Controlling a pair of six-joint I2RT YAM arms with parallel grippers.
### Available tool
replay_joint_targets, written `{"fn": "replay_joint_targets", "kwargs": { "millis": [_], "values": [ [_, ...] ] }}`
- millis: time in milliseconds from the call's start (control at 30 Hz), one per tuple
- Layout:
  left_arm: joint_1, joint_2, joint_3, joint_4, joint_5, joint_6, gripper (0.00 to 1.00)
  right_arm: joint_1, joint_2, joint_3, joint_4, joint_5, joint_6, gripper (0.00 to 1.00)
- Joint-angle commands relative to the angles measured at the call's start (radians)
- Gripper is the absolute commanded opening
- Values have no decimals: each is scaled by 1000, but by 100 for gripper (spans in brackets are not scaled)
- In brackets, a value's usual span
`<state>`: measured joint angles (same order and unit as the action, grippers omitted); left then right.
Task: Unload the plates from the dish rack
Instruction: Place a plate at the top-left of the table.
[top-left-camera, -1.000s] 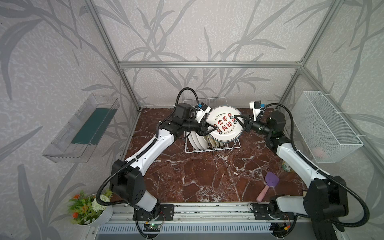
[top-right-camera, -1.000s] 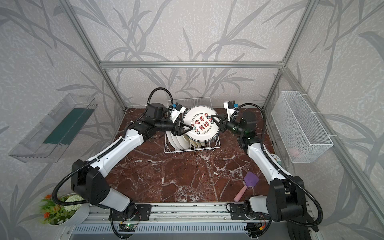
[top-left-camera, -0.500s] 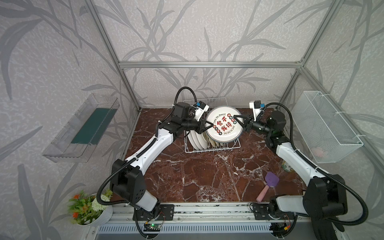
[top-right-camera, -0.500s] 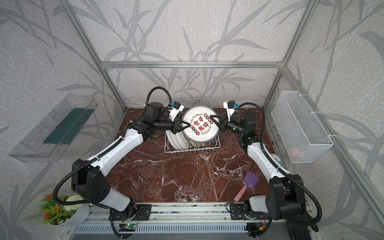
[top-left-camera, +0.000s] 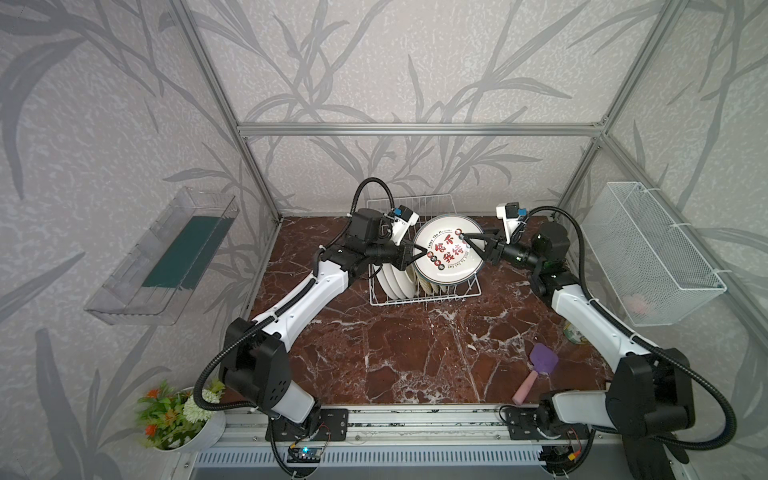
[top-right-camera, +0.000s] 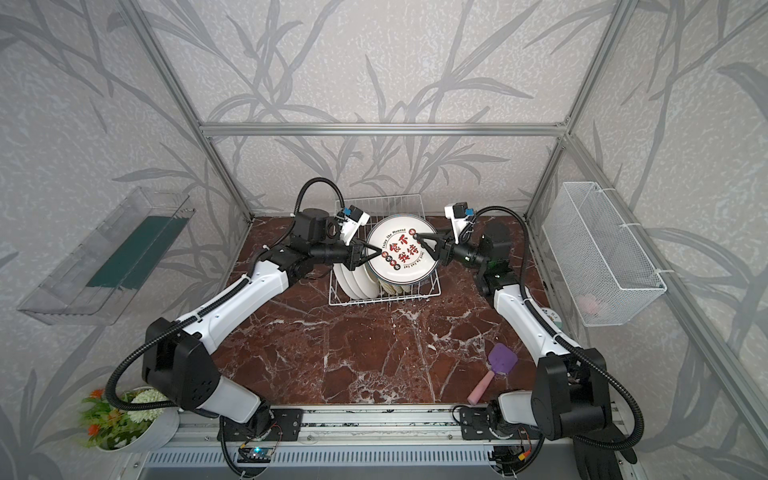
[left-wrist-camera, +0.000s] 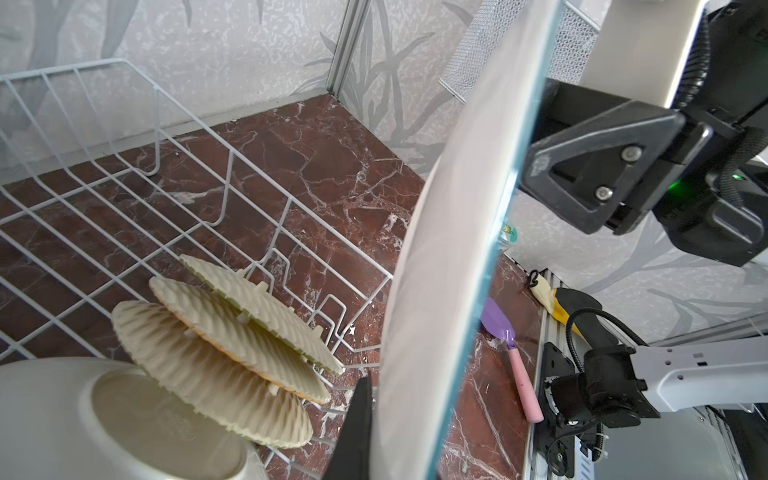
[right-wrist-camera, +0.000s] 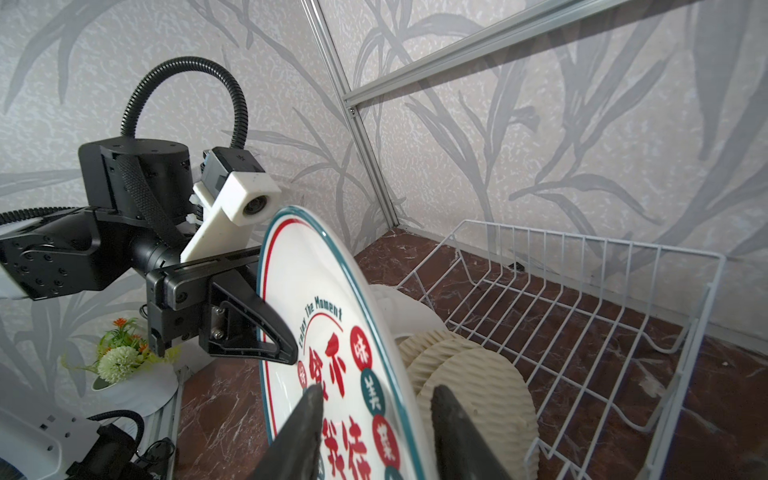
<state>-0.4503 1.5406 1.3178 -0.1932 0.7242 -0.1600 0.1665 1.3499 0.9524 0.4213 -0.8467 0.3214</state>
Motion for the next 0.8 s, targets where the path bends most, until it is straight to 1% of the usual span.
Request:
{"fn": "replay_joint_targets", "kwargs": {
  "millis": [0, 67, 100, 167, 200, 300, 367, 467, 567, 667, 767],
  "values": [
    [2, -57, -11, 81, -30, -45, 0, 6, -1, 23, -13, 24, 4, 52],
    [7, -70, -19, 87, -39, -60, 0, 4, -13, 16, -25, 59, -1, 62],
    [10, -79, -25, 94, -44, -71, 0, 4, -24, 10, -37, 88, -8, 70],
    [18, -96, -39, 118, -59, -94, 0, 1, -53, -2, -69, 177, -14, 88],
    [21, -104, -41, 132, -68, -113, 0, -2, -72, -13, -82, 223, -16, 100],
    [28, -125, -23, 118, -124, -146, 0, -5, -138, -45, -124, 314, -50, 99],
    [37, -154, -20, 121, -183, -166, 0, -5, -182, -50, -185, 338, -89, 99],
    [64, -197, -13, 122, -260, -215, 0, -4, -239, -46, -300, 338, -144, 99],
    [110, -225, 2, 88, -325, -261, 0, 4, -294, -45, -406, 328, -195, 99],
    [165, -255, -11, 74, -417, -308, 0, 21, -355, -60, -478, 322, -239, 99],
    [214, -281, -46, 65, -519, -294, 0, 37, -400, -77, -531, 308, -258, 99]
  ]
}}
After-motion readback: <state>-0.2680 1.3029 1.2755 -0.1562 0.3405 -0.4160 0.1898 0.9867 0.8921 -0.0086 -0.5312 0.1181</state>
